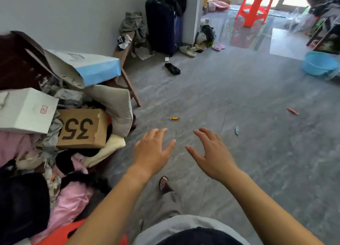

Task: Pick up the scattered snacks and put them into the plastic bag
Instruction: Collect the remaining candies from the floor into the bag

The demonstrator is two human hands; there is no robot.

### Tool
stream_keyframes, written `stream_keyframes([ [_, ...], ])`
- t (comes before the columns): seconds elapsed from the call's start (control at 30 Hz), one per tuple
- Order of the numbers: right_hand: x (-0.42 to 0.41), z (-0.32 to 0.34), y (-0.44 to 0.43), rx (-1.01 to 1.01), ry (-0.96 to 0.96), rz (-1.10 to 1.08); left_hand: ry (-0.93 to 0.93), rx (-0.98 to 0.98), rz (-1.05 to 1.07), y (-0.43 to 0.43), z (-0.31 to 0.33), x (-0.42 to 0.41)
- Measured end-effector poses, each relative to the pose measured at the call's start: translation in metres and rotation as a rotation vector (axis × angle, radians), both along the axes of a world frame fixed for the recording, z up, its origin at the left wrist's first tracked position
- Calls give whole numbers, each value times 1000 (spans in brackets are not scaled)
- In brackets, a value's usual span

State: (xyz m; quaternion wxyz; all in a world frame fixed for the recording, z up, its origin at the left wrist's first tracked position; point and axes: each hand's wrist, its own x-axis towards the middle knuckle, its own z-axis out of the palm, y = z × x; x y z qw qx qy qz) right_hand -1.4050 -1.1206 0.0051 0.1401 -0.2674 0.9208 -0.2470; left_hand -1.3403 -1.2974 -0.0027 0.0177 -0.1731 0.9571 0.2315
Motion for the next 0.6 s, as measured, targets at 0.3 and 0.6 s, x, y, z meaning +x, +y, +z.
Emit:
stream_keyframes([
  [0.3, -165, 6, -63, -33, -52, -217, -138, 44, -101, -96, -15, -188],
  [0.6, -365, -33, -107, 12, -104, -109, -156, -50, -63, -134, -35, -353],
])
